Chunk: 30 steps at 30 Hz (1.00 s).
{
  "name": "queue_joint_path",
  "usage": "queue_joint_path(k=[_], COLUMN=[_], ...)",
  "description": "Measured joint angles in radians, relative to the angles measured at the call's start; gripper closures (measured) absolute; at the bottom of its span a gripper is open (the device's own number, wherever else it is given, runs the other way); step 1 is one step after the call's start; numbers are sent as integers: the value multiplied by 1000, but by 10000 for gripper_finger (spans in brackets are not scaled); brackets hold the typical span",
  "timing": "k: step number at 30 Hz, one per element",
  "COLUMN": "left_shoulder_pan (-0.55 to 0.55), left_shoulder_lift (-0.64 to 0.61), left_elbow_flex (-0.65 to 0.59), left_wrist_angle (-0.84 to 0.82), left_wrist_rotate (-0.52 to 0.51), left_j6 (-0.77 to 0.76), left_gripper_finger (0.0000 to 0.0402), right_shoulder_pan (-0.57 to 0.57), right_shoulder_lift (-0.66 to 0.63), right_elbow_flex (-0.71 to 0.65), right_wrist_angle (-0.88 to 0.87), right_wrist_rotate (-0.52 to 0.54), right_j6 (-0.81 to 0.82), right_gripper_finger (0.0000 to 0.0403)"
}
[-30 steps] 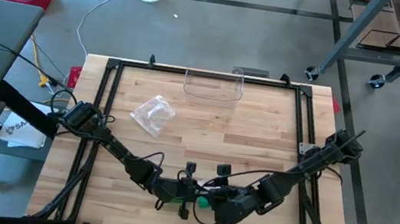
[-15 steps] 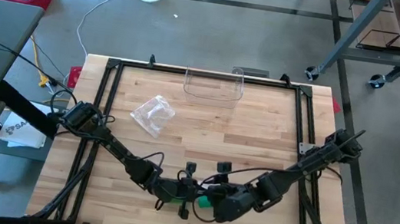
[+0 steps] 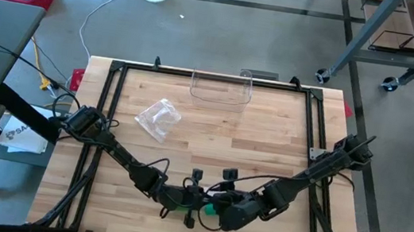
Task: Roll bandage
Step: Open the right transparent zip bag
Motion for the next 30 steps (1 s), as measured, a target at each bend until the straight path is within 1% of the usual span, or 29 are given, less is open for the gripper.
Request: queue_joint_path(k=[4, 8, 12, 19, 22, 30], left_shoulder_pan=[-12, -18, -19, -27, -33, -38], left_shoulder_lift=[-2, -2, -3, -5, -5, -5], left_elbow_flex=[0, 0, 0, 0, 0, 0], left_wrist_angle=[6, 18, 23, 25, 27, 25], left_wrist_rotate=[-44, -80, -80, -90, -98, -104], left_j6=[14, 16, 19, 34, 35, 36], left_gripper_finger=[398, 398, 398, 398, 398, 398], right_shoulder_pan=[-6, -6, -8, -9, -10, -6], right_shoulder_lift=[0, 0, 0, 0, 0, 1], right_elbow_flex=[2, 2, 2, 3, 4, 3], right_wrist_angle=[-23, -22, -28, -44, -52, -79], right_wrist_rotate=[18, 15, -2, -29, -57, -47], right_j6=[46, 55, 111, 157, 167, 173], right_gripper_finger=[261, 261, 261, 261, 261, 261])
